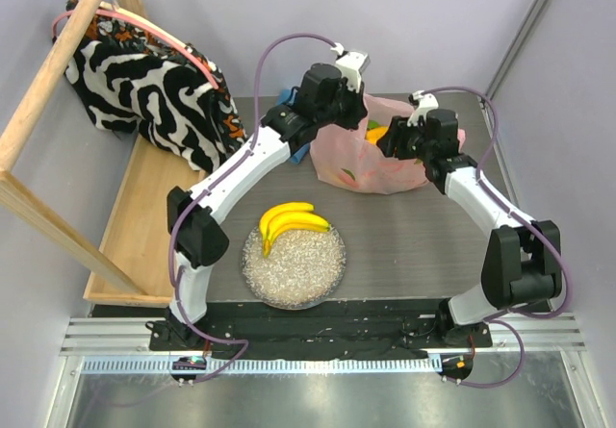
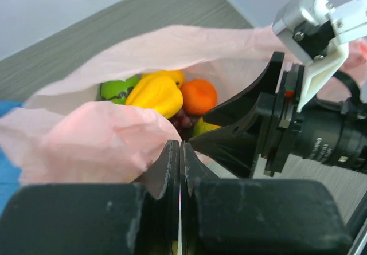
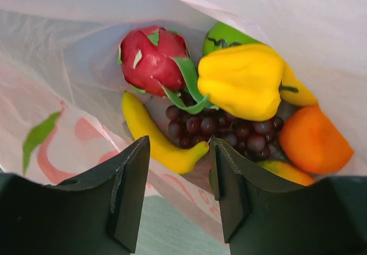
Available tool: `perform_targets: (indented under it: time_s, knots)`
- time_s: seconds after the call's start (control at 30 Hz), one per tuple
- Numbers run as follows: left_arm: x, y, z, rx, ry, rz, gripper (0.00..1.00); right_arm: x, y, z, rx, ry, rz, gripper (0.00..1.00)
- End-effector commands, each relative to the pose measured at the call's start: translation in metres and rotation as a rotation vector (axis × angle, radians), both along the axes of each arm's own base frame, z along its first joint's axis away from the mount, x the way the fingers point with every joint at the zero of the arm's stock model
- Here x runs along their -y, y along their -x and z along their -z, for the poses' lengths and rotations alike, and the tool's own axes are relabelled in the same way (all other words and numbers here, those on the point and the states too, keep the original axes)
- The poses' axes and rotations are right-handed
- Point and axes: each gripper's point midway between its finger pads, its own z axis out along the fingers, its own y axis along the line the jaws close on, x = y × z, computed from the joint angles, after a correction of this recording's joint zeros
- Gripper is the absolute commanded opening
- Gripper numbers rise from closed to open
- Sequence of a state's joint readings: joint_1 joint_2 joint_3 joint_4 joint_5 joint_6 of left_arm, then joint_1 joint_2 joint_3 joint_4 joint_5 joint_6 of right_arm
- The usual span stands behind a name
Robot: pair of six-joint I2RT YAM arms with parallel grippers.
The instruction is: Take the fake fruits out of the plastic bag
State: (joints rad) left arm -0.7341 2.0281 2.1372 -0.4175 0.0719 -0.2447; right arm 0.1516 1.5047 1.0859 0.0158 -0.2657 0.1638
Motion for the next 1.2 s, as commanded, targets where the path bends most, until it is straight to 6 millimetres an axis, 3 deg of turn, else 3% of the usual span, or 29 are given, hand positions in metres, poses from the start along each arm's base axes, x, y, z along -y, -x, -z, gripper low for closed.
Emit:
perform_targets:
  time_s: [0.0, 0.1, 0.17, 0.27, 0.37, 0.4, 0.47, 0.5, 0.53, 0.57, 0.6, 0.67, 0.73, 0.8, 0.87, 0.93, 0.97, 1.03, 1.07, 1.13, 1.17]
  knots:
    - [0.001, 0.020, 0.003, 0.001, -0.025, 0.079, 0.00, 0.000, 0.013, -0.025, 0.076, -0.001, -0.012, 0.53]
    - [-0.018, 0.049, 0.009, -0.031, -0.067, 0.156, 0.00, 0.004, 0.017, -0.023, 0.084, 0.024, -0.007, 0.53]
    - [-0.043, 0.064, 0.021, -0.054, -0.117, 0.175, 0.00, 0.006, 0.017, -0.021, 0.089, 0.029, -0.003, 0.53]
    - [-0.080, 0.078, 0.044, -0.107, -0.186, 0.167, 0.00, 0.004, 0.013, -0.023, 0.102, 0.028, -0.006, 0.53]
    - [-0.100, 0.088, 0.047, -0.125, -0.206, 0.198, 0.00, 0.000, 0.003, -0.036, 0.136, 0.010, -0.014, 0.53]
    - [-0.103, 0.089, 0.028, -0.101, -0.182, 0.192, 0.00, -0.003, -0.006, -0.041, 0.140, -0.010, -0.012, 0.53]
    - [-0.108, 0.087, 0.006, -0.063, -0.167, 0.168, 0.10, -0.009, -0.019, -0.047, 0.148, -0.039, -0.015, 0.53]
    - [-0.110, 0.083, -0.019, -0.007, -0.140, 0.145, 0.18, -0.014, -0.031, -0.055, 0.156, -0.057, -0.018, 0.52]
    - [-0.118, 0.068, -0.034, 0.040, -0.142, 0.052, 0.38, -0.020, -0.036, -0.056, 0.155, -0.063, -0.025, 0.52]
    - [-0.124, 0.061, -0.052, 0.080, -0.129, -0.001, 0.48, -0.029, -0.037, -0.056, 0.144, -0.067, -0.044, 0.52]
    - [-0.128, 0.051, -0.079, 0.139, -0.103, -0.061, 0.72, -0.036, -0.040, -0.066, 0.161, -0.066, -0.064, 0.52]
    - [-0.146, 0.033, -0.116, 0.214, -0.063, -0.216, 0.99, -0.048, -0.037, -0.054, 0.119, -0.052, -0.101, 0.51]
    - [-0.153, 0.024, -0.156, 0.296, 0.010, -0.292, 1.00, -0.057, -0.029, -0.044, 0.090, -0.045, -0.125, 0.51]
    - [-0.173, 0.014, -0.171, 0.301, 0.050, -0.438, 1.00, -0.056, -0.023, -0.029, 0.045, -0.037, -0.123, 0.52]
    - [-0.170, 0.019, -0.181, 0.287, 0.088, -0.410, 1.00, -0.055, -0.016, -0.016, -0.006, -0.016, -0.133, 0.52]
    - [-0.180, 0.022, -0.197, 0.246, 0.194, -0.485, 1.00, -0.055, -0.015, -0.017, -0.014, 0.001, -0.148, 0.52]
    - [-0.185, 0.030, -0.222, 0.246, 0.306, -0.505, 1.00, -0.054, -0.015, -0.016, -0.008, 0.024, -0.157, 0.52]
    - [-0.201, 0.028, -0.253, 0.283, 0.403, -0.570, 1.00, -0.053, -0.019, -0.015, -0.003, 0.037, -0.156, 0.53]
    - [-0.212, 0.021, -0.283, 0.302, 0.528, -0.623, 1.00, -0.054, -0.024, -0.004, -0.028, 0.039, -0.151, 0.53]
    - [-0.227, 0.017, -0.308, 0.322, 0.640, -0.633, 1.00, -0.058, -0.029, -0.001, -0.044, 0.031, -0.157, 0.53]
    - [-0.224, 0.003, -0.310, 0.346, 0.667, -0.645, 1.00, -0.060, -0.028, 0.006, -0.065, 0.034, -0.177, 0.53]
